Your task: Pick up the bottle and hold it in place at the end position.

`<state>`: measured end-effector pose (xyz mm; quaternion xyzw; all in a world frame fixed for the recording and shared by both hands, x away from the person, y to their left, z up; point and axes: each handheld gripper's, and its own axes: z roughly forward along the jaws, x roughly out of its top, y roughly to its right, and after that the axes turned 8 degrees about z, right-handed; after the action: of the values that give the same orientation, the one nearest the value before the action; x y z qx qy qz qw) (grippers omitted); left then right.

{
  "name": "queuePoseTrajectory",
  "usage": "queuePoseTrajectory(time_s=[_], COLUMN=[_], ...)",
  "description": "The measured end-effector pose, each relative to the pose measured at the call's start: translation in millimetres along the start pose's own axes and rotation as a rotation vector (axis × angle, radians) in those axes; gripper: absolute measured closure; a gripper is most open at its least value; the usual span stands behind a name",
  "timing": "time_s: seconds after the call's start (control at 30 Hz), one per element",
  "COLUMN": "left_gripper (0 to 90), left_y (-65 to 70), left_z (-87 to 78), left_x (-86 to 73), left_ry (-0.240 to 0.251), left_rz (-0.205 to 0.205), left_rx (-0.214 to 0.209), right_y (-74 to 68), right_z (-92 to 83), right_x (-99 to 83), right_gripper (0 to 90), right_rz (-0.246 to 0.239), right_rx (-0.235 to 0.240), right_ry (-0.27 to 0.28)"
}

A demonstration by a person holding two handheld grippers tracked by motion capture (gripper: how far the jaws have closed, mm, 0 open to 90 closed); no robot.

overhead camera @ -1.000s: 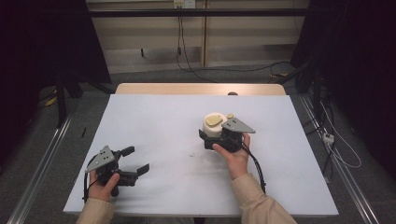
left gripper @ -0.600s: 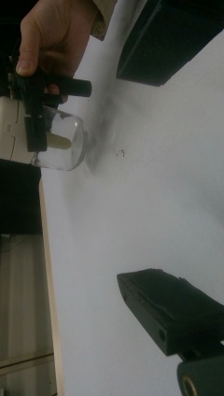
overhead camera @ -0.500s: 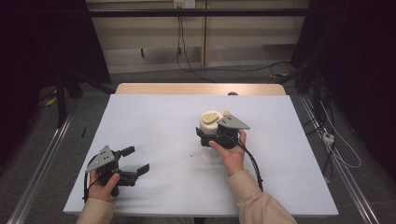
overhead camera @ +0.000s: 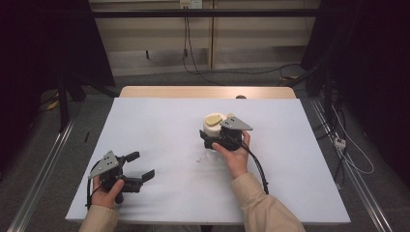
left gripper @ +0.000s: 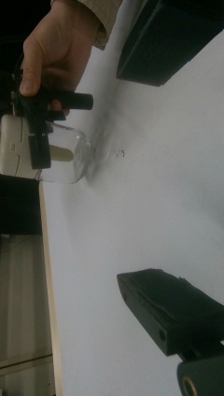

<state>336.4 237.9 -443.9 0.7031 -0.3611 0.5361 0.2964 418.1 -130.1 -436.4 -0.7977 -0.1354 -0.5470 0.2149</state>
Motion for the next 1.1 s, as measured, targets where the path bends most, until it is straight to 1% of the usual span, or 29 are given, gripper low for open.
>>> queuePoseTrajectory(time_s=[0.17,0.4,0.5,0.9,1.1], left_gripper=[3.8,3.8,3.8,3.8,3.8], left_y=[-0.1,-0.9,-0.7,-0.6,-0.3], left_z=[0.1,-0.2,-0.1,1.6,1.7], left_x=[-0.2,-1.1,-1.3,-2.1,-2.5], left_ry=[0.0,-0.002,-0.003,-0.011,-0.012], left_rz=[-0.002,-0.001,-0.002,-0.003,-0.005], left_rx=[0.0,0.004,0.005,0.006,0.004], right_y=[-0.2,1.5,3.2,11.6,11.9], right_z=[5.6,14.0,17.5,23.3,25.2], right_x=[1.7,0.9,-1.8,-6.2,-8.1], right_gripper=[5.4,5.4,5.4,5.4,5.4], right_rz=[-0.01,0.003,0.007,0.018,0.025], right_rx=[0.003,0.002,-0.002,-0.011,-0.015], right_ry=[0.0,0.005,-0.005,-0.019,-0.022])
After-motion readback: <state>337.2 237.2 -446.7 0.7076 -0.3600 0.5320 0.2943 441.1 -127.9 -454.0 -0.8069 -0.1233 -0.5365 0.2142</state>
